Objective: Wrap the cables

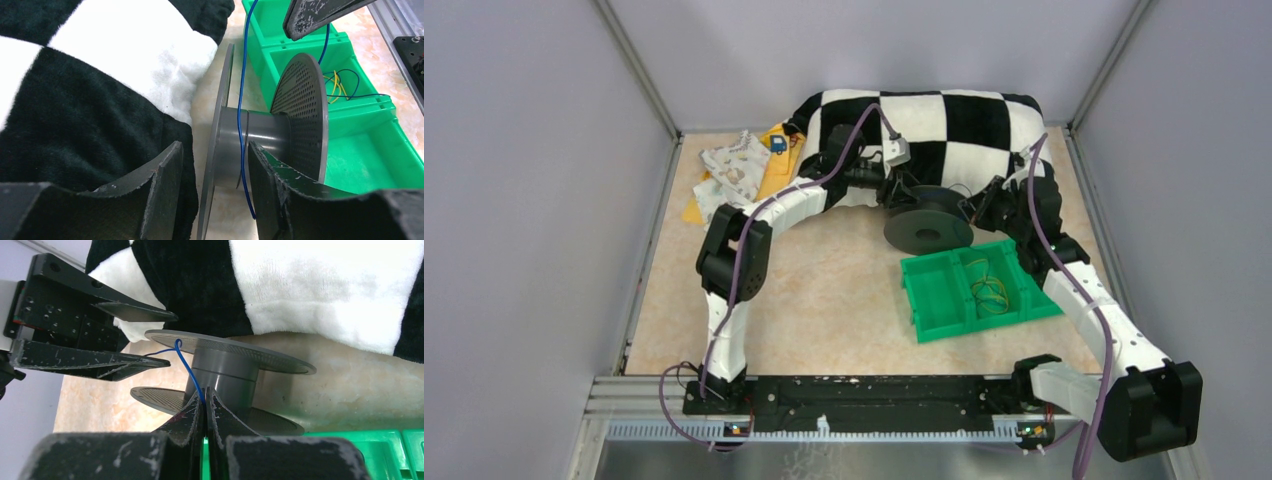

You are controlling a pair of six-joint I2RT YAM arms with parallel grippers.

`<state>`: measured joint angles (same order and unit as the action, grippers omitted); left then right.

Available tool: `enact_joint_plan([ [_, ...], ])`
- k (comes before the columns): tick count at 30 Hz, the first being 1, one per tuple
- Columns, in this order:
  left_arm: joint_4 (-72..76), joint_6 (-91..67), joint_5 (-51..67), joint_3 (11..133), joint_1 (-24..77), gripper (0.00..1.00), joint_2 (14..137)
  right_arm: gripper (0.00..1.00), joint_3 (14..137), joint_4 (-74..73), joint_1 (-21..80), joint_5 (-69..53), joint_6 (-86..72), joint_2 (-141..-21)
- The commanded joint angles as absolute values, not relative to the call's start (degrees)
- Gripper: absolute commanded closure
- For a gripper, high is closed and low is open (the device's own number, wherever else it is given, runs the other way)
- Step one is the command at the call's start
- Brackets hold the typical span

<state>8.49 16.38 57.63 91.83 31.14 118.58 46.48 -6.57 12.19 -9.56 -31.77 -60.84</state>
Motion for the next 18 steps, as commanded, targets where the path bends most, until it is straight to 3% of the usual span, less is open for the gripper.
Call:
enact_joint_plan([
  [1,10.6,17.2,59.8,94.0,30.9,0.46,118.5,1.00,46.3,-4.3,11.8,-10.0,-32.2,-60.2],
  [11,11.1,17.0,60.0,93.2,30.9,0.54,118.2,1.00,45.9,-4.3,11.8,-9.9,-32.4,-59.7],
  [18,12.2,16.4,59.7,92.6,30.9,0.51,117.7,1.00,45.4,-4.1,11.8,-10.0,-32.6,-59.6],
])
